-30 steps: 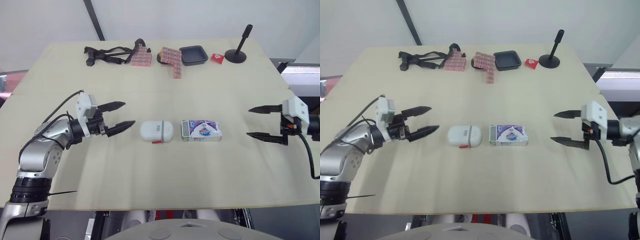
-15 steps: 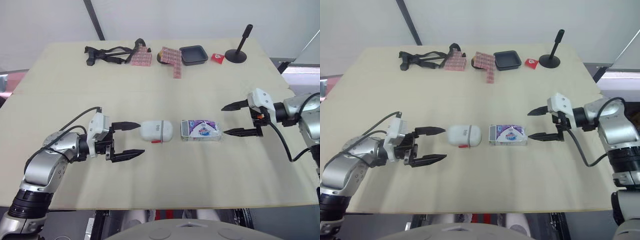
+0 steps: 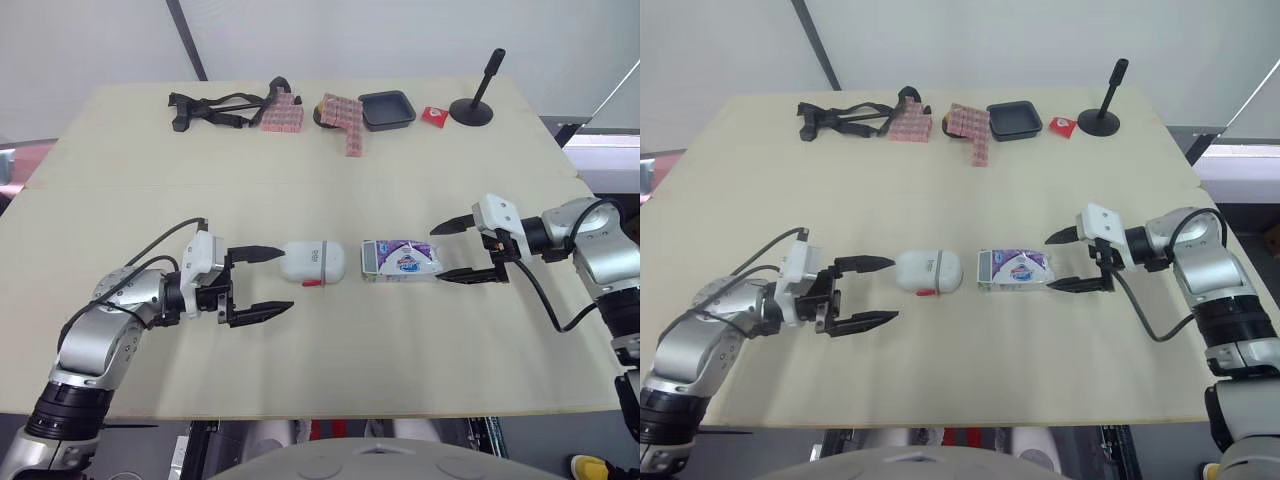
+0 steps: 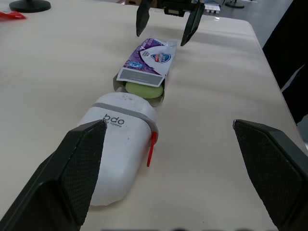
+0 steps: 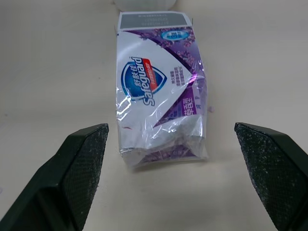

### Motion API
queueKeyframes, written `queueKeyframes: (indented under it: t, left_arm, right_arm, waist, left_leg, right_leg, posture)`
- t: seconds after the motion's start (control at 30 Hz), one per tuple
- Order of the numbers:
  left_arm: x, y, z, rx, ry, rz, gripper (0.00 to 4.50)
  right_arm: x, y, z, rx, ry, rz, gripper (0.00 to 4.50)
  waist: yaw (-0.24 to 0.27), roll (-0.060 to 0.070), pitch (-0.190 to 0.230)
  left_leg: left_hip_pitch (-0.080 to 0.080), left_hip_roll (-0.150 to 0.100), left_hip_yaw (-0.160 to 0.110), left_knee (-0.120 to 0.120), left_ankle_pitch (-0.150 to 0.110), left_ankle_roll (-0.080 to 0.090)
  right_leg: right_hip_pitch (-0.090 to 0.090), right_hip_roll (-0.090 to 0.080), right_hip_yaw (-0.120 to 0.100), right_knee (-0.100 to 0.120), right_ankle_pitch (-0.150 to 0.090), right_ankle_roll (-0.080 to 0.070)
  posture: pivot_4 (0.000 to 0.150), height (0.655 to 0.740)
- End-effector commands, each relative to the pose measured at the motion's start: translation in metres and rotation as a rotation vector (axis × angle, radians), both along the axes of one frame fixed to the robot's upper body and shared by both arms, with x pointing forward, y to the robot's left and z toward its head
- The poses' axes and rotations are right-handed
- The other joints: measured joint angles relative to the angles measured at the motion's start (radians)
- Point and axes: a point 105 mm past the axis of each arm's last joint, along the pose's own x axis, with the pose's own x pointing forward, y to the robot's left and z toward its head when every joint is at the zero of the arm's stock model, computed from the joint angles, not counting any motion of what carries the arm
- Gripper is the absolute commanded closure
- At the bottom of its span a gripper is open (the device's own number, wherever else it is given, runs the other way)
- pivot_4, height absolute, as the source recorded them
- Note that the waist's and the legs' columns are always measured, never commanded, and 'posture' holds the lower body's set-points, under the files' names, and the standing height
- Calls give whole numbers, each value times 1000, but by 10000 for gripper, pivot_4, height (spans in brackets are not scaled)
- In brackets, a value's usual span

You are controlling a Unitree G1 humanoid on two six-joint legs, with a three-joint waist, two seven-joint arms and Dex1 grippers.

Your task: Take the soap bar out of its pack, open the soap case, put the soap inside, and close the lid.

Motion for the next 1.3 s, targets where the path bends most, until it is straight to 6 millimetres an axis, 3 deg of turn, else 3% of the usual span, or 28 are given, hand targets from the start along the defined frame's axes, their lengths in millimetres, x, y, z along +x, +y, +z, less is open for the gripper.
queueKeyframes:
  t: [0.03, 0.43, 1.27, 1.3]
  left_arm:
    - [-2, -2, 8, -8, -40, -1, 371]
    - [-4, -1, 7, -11, -35, 15, 371]
    - [-5, -5, 5, -16, -25, 30, 371]
    - [-5, -6, 5, -16, -24, 30, 76]
  right_arm:
    - [2, 2, 2, -1, -26, 18, 0]
    - [4, 9, -13, 11, -24, 32, 0]
    - [11, 14, -8, 28, -36, 33, 0]
    - [11, 14, -8, 27, -37, 32, 2589]
  waist:
    - [0, 0, 0]
    - [0, 0, 0]
    - [0, 0, 0]
    - [0, 0, 0]
  left_leg:
    - [0, 0, 0, 0, 0, 0]
    - [0, 1, 1, 0, 0, 0]
    - [0, 1, 2, 0, 0, -1]
    - [0, 1, 2, 0, 0, -1]
  right_leg:
    - [0, 0, 0, 0, 0, 0]
    - [0, 0, 0, 1, 0, 0]
    - [0, 0, 0, 1, 0, -1]
    - [0, 0, 0, 1, 0, -1]
  posture:
    - [1500, 7400]
    - [1500, 7400]
    - [1500, 7400]
    - [1500, 7400]
